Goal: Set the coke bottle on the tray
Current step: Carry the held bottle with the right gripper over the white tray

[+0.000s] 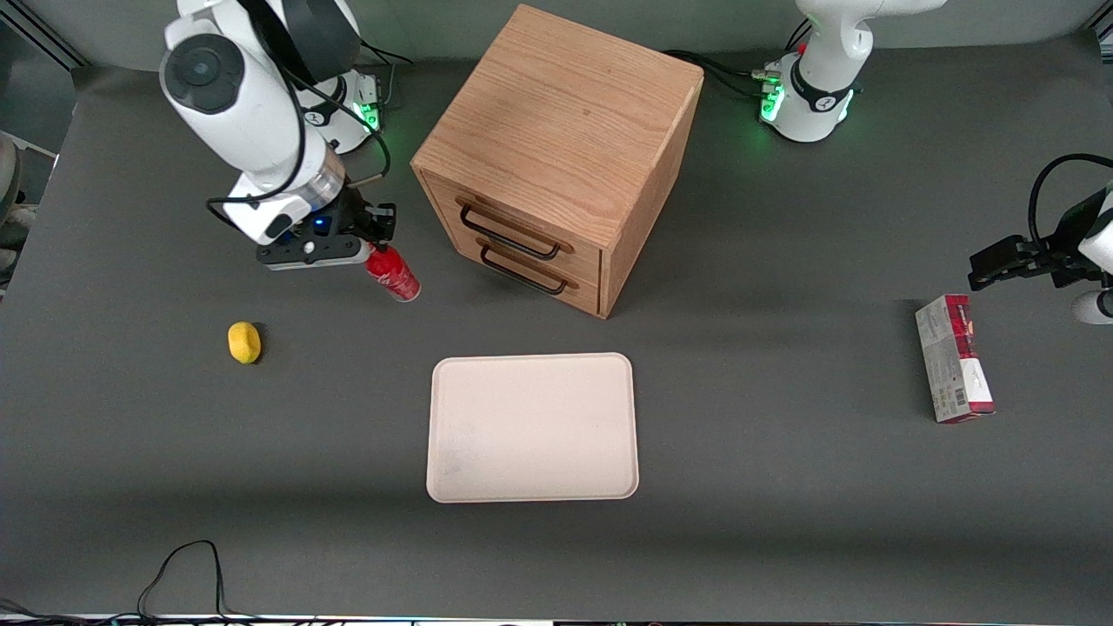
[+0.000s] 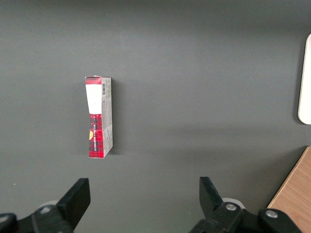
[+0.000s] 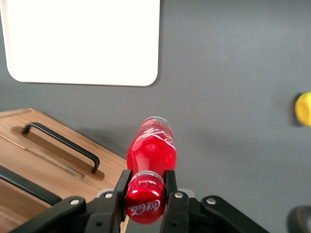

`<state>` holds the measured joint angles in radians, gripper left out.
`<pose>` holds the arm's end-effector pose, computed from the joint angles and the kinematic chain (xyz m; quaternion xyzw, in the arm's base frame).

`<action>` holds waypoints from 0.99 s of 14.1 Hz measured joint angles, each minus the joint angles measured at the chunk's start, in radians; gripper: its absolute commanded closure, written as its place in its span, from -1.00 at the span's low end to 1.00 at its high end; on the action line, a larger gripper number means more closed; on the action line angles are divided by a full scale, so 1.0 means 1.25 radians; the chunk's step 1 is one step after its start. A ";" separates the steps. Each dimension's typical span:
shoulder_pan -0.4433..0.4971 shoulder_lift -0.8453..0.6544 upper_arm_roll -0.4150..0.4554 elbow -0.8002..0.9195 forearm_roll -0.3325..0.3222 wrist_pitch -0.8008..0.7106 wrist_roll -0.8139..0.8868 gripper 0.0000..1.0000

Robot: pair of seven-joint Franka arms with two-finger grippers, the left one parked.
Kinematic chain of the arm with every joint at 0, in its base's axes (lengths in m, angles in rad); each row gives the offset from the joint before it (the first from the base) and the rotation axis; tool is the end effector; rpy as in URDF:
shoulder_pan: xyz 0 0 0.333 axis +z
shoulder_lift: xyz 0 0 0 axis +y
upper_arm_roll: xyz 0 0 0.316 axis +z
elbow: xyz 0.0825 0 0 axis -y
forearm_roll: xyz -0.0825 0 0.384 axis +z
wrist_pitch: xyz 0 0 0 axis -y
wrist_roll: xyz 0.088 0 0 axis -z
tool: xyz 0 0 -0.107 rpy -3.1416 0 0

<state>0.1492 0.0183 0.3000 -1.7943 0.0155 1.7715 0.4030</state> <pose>0.5081 0.2453 0.5255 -0.9995 -0.0214 0.0226 0.0010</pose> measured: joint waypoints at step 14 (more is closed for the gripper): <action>0.006 0.561 0.065 0.683 -0.200 -0.072 -0.056 0.63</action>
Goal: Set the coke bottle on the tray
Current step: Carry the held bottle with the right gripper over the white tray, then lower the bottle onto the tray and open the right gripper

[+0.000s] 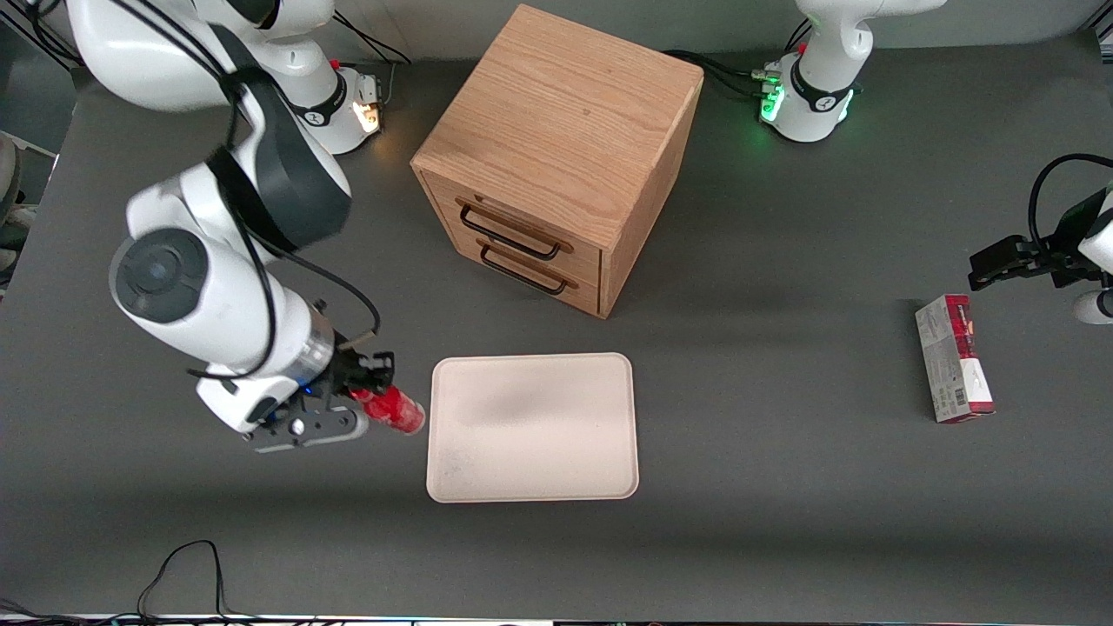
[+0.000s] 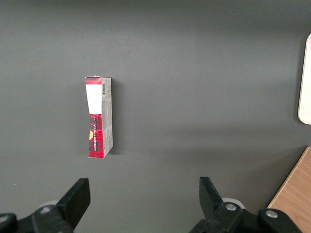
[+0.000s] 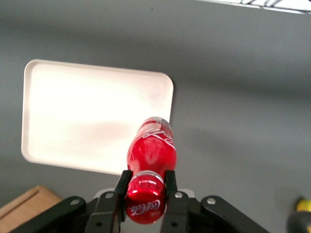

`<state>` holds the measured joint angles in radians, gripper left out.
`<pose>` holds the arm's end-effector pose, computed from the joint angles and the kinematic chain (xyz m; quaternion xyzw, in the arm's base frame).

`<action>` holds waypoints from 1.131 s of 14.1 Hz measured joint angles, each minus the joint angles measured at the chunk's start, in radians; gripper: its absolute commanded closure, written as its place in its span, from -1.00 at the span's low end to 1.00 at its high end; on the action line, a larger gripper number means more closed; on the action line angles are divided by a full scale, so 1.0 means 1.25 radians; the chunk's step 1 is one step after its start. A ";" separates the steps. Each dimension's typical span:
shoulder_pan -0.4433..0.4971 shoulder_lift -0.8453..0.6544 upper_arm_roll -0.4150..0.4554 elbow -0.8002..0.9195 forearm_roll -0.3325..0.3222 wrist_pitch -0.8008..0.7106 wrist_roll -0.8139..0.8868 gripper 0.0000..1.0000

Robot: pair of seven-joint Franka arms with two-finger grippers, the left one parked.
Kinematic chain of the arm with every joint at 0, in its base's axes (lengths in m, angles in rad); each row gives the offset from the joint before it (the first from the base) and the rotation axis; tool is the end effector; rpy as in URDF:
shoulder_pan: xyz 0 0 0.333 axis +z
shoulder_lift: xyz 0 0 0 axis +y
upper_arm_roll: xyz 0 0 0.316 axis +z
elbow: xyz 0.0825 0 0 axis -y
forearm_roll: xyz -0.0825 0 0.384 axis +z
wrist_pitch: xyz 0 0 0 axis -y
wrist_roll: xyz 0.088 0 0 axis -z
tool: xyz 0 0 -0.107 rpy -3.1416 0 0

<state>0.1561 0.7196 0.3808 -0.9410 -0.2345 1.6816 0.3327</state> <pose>0.6977 0.2692 0.4787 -0.9975 -0.0638 -0.0247 0.0176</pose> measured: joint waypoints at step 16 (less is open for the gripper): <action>0.028 0.188 0.014 0.004 -0.091 0.173 -0.026 -0.56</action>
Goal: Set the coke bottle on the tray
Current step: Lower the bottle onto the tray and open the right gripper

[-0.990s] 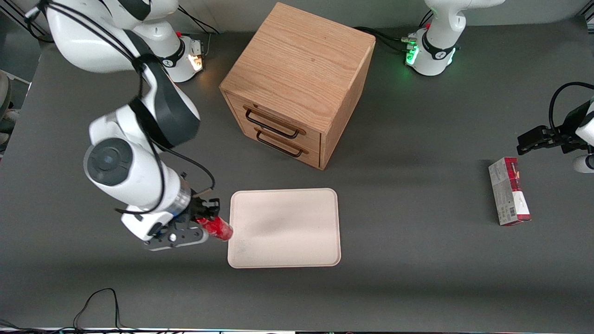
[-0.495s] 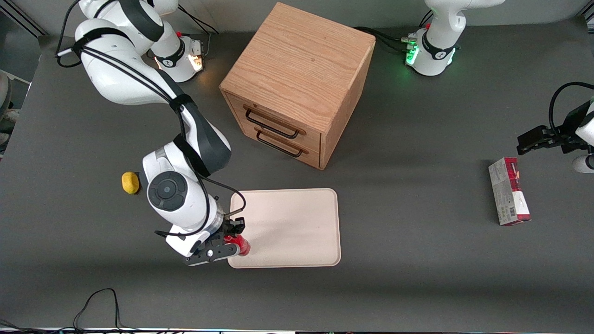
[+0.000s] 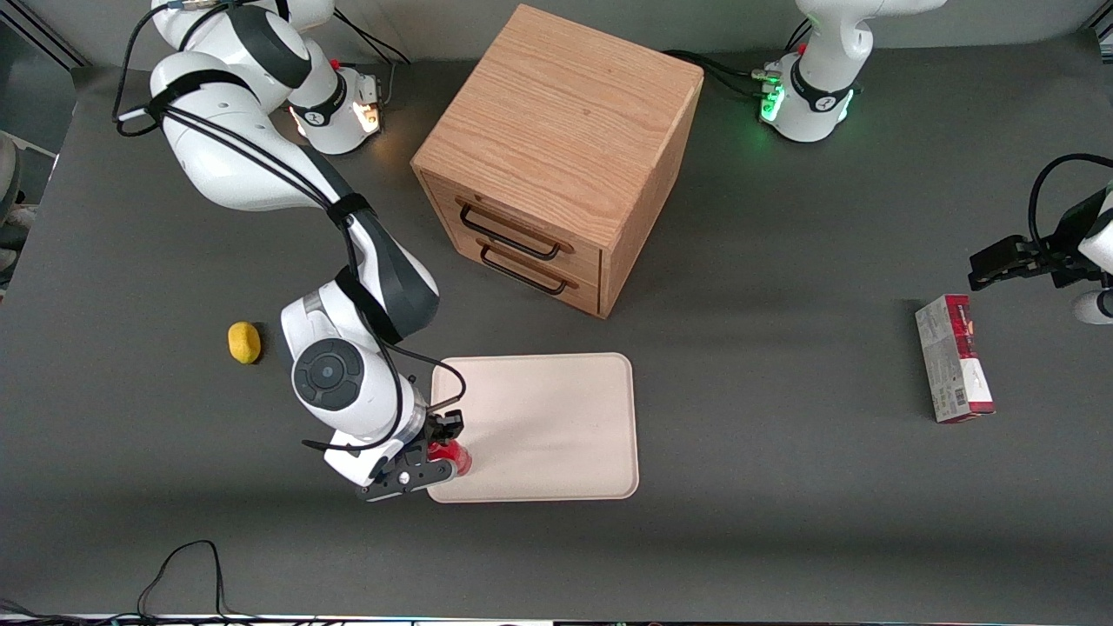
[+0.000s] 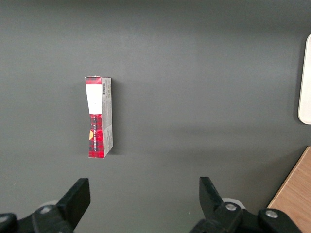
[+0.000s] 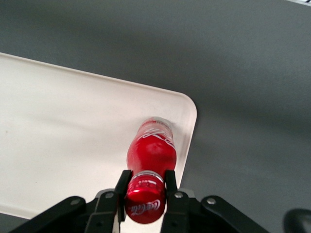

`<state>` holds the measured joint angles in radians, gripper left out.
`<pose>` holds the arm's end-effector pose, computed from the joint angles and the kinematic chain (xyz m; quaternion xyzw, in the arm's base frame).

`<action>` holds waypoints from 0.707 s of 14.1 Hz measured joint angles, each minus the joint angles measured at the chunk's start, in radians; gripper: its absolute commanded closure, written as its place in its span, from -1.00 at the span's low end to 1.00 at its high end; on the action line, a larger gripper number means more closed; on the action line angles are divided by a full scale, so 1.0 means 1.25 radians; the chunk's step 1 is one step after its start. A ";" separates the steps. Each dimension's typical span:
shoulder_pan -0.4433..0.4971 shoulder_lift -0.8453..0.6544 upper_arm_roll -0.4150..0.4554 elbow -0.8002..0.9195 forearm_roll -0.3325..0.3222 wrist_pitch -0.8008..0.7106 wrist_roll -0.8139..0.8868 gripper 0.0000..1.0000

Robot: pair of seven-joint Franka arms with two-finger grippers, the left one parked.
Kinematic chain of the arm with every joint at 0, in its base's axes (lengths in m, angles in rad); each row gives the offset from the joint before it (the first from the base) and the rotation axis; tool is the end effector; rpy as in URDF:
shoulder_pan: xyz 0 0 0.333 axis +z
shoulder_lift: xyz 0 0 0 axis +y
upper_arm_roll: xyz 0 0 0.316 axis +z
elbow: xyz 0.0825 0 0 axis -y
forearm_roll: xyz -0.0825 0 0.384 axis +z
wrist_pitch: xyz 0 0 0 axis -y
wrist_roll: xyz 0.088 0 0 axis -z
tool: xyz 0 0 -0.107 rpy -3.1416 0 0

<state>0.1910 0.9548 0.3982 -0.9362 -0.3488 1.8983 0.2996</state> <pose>0.7253 0.3057 0.3261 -0.9932 -0.1124 -0.0308 0.0058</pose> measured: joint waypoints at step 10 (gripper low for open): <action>-0.006 -0.040 0.001 0.001 0.011 0.015 0.001 -1.00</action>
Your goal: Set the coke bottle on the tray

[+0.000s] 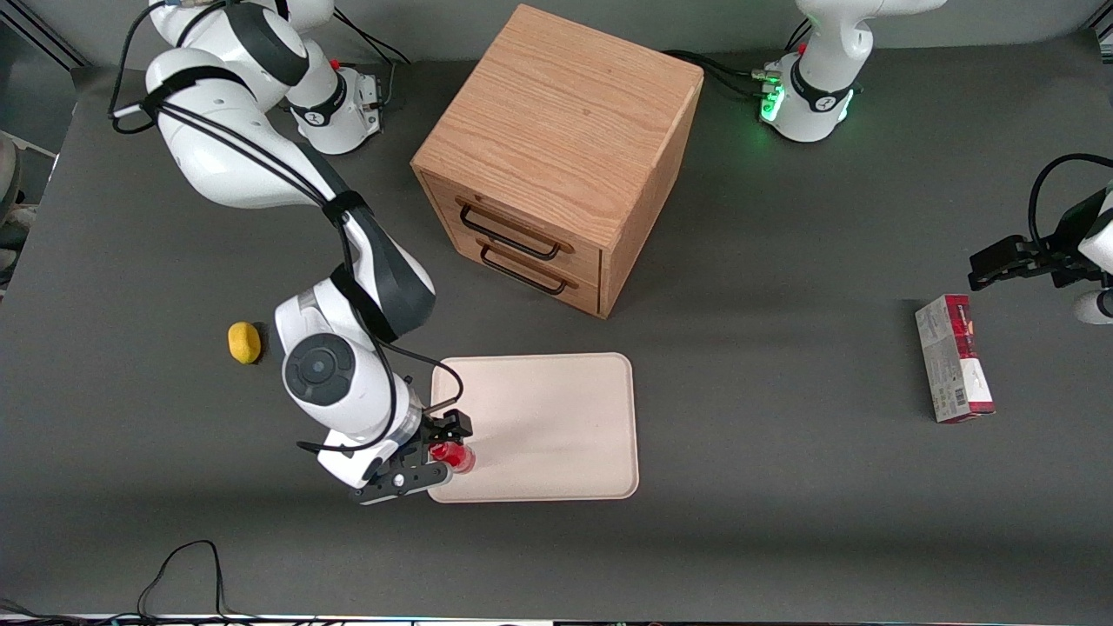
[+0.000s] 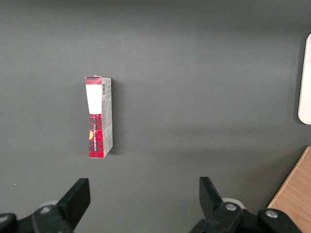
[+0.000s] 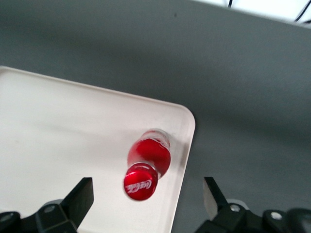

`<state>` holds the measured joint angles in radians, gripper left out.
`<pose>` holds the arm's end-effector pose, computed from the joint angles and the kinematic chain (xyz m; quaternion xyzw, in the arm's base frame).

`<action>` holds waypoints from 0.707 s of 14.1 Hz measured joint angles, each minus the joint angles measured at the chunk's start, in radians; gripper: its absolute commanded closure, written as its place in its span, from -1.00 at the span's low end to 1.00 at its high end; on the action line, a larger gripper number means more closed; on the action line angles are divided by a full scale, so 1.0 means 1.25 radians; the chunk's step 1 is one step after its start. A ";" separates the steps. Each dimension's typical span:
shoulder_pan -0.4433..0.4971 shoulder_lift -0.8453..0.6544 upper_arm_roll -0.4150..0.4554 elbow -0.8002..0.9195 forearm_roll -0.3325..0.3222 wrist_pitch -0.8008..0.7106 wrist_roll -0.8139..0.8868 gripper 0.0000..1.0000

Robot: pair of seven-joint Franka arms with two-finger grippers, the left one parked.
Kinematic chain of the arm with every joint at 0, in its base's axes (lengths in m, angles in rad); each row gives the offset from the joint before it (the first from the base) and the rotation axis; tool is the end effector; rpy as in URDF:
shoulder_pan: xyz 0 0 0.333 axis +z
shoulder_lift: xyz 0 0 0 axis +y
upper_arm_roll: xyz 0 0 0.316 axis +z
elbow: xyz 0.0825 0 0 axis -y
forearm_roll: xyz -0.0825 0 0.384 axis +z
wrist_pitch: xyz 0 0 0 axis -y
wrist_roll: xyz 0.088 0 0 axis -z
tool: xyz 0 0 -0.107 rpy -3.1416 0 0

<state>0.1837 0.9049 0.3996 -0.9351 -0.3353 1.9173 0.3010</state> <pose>0.7279 0.3026 0.3671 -0.9922 -0.1064 -0.0622 0.0180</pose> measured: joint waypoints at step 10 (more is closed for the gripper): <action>-0.067 -0.584 -0.264 -0.548 0.320 -0.088 -0.063 -1.00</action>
<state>0.0999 0.1748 0.0695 -1.6203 0.0648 1.8069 0.2223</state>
